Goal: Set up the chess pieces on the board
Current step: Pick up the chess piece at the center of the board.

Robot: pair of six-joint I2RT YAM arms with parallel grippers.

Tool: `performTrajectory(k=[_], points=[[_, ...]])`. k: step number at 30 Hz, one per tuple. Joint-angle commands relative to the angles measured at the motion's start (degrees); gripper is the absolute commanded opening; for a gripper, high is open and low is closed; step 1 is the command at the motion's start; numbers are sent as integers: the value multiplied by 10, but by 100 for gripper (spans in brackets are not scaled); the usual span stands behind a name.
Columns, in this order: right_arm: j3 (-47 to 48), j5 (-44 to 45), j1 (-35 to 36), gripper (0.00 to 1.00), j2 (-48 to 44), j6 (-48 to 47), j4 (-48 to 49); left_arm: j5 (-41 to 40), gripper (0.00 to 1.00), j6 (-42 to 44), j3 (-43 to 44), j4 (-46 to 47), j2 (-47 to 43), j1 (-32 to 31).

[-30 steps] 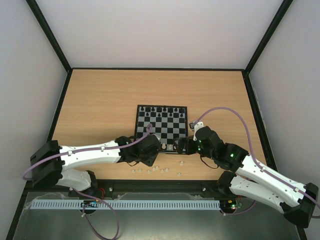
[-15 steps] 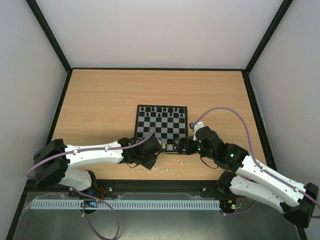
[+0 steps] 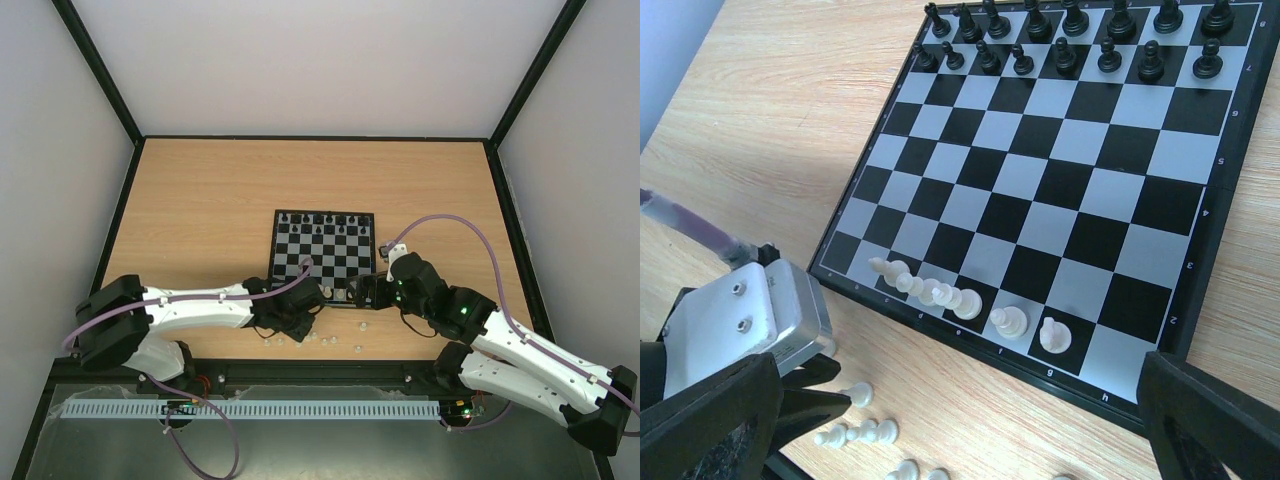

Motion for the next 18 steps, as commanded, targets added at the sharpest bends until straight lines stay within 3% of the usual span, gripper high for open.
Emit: performTrajectory(k=[1,9,18], points=[[3,2,-1,98,-6,1,-10,5,28,3,-6,2,16,-4],[-1,-3,-1,98,-10,2,-7,5,28,3,-4,3,32,-4],[-2,-7,-2,98,-12,0,-5,7,21,4,-2,6,45,-4]])
